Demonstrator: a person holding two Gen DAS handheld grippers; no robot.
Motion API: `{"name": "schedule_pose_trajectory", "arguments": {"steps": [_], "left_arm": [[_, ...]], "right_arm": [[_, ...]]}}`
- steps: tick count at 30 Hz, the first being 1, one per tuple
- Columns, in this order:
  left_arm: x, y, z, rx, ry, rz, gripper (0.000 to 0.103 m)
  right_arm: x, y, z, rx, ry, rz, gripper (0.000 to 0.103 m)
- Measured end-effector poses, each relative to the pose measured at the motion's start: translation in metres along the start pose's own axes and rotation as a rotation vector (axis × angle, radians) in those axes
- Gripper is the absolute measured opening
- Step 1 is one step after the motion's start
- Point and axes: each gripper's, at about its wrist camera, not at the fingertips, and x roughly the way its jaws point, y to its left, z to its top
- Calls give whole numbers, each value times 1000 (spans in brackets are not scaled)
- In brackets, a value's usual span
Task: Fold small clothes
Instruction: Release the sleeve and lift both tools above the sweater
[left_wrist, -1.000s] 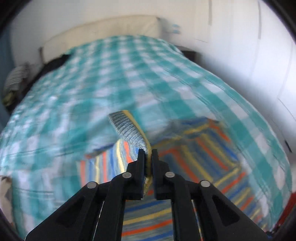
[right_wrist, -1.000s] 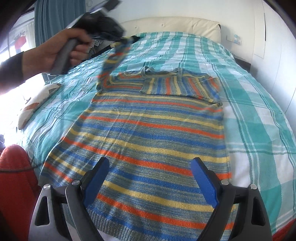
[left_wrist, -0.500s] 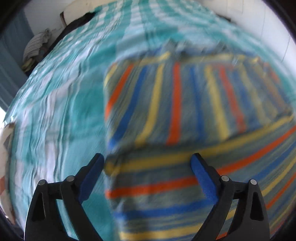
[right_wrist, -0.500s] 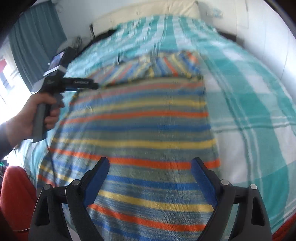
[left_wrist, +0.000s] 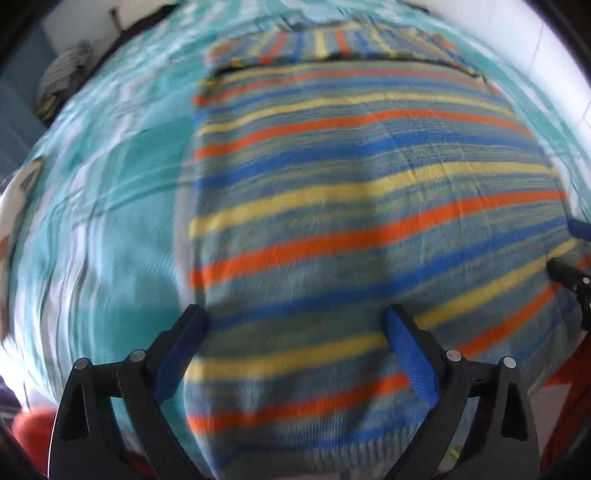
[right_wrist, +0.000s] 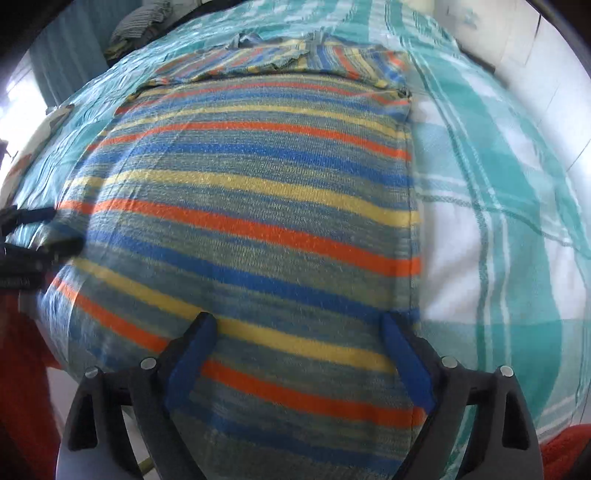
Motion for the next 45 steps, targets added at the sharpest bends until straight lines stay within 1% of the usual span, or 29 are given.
{"name": "schedule_pose_trajectory", "arguments": {"steps": [1,3,6,11,12,13,14,17,19,20,23,27,28,29,31,35,37,45], "left_arm": [[0,1,-6,-13,28,17,101],[-1,8,-13,-43,57,0,102],[0,17,-18,-71,94,-12,102],[-2,20,-23,-64,101,-5,102],[-4,22,-24,-64,100,-1,102],[-5,22,-26,-66,100,2,102],[-5,23,-28,-69,100,4,102],[-11,23,-37,-86,90,6,102],[-19,24,-39,-89,67,4,101],[-24,24,-39,-85,46,13,101],[-42,20,-41,-71,-21,46,101],[-67,19,-39,-95,-128,53,101],[-71,20,-38,-101,-149,57,101],[-76,20,-37,-106,-172,65,101],[-80,23,-33,-113,-197,76,101],[-84,25,-28,-119,-223,94,101],[-82,28,-23,-117,-228,102,101],[-87,27,-23,-109,-256,123,101]], "right_arm": [[-2,1,-1,-6,10,-8,91],[-5,0,-7,-10,25,-23,93],[-7,0,-20,-29,14,-37,94],[-12,-3,-27,-33,10,-53,95],[-14,-4,-29,-33,11,-65,97],[-8,-5,-29,-29,15,-81,103],[-6,-6,-32,-15,26,-82,103],[-9,-17,-35,40,23,-40,103],[-15,-18,-36,52,1,-43,102],[-21,-19,-37,60,-23,-51,102],[-41,-20,-38,78,-110,-65,101],[-72,-24,-37,113,-255,-96,101],[-77,-23,-37,115,-281,-103,101],[-79,-23,-30,115,-302,-109,101],[-85,-22,-25,113,-335,-122,101],[-88,-22,-21,118,-353,-128,101],[-87,-23,-21,121,-351,-128,101],[-84,-20,-23,109,-341,-131,101]]}}
